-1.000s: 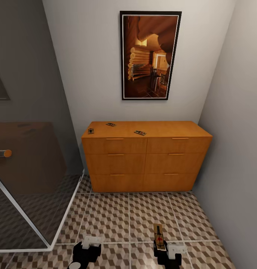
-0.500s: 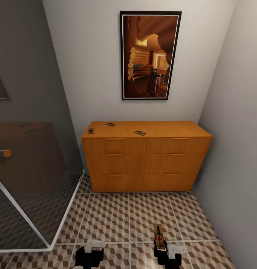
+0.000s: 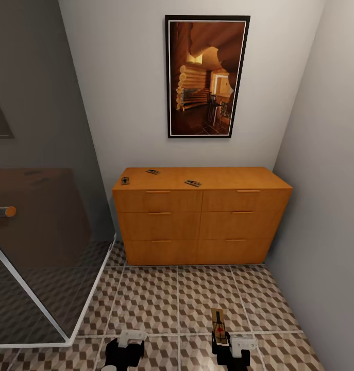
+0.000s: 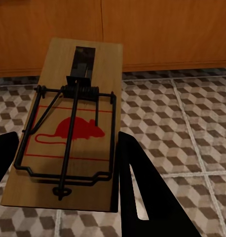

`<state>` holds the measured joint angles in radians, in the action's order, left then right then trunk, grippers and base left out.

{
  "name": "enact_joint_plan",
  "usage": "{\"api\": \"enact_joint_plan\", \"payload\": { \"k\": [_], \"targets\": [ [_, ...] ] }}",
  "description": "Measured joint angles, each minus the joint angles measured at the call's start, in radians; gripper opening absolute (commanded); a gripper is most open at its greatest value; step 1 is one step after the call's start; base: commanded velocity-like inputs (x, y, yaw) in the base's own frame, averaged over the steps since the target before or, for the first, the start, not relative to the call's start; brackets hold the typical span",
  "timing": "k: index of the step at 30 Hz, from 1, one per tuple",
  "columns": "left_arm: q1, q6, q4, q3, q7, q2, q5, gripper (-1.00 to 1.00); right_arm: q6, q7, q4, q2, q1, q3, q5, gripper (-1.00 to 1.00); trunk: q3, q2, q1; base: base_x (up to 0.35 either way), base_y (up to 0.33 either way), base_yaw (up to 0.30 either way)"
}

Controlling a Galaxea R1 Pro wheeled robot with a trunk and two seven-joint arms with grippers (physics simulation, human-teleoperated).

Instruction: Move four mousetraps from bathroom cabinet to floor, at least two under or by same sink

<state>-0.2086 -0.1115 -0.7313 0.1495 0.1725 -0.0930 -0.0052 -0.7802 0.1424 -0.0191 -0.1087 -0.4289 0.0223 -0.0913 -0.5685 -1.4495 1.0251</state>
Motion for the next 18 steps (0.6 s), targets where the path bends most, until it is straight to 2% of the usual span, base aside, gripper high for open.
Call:
{"api": "enact_joint_plan", "payload": {
  "k": [9,18],
  "targets": [
    [0.000,0.100,-0.007,0.000,0.000,0.000,0.001,1.00,0.000,0.000,0.000,0.000,0.000,0.000,0.000,-1.00,0.000,0.000,0.000,0.000,0.000,0.000],
    [0.001,0.129,-0.004,0.001,0.000,0.000,0.003,1.00,0.000,0.000,0.000,0.000,0.000,0.000,-0.001,-1.00,0.000,0.000,0.000,0.000,0.000,0.000]
  ]
}}
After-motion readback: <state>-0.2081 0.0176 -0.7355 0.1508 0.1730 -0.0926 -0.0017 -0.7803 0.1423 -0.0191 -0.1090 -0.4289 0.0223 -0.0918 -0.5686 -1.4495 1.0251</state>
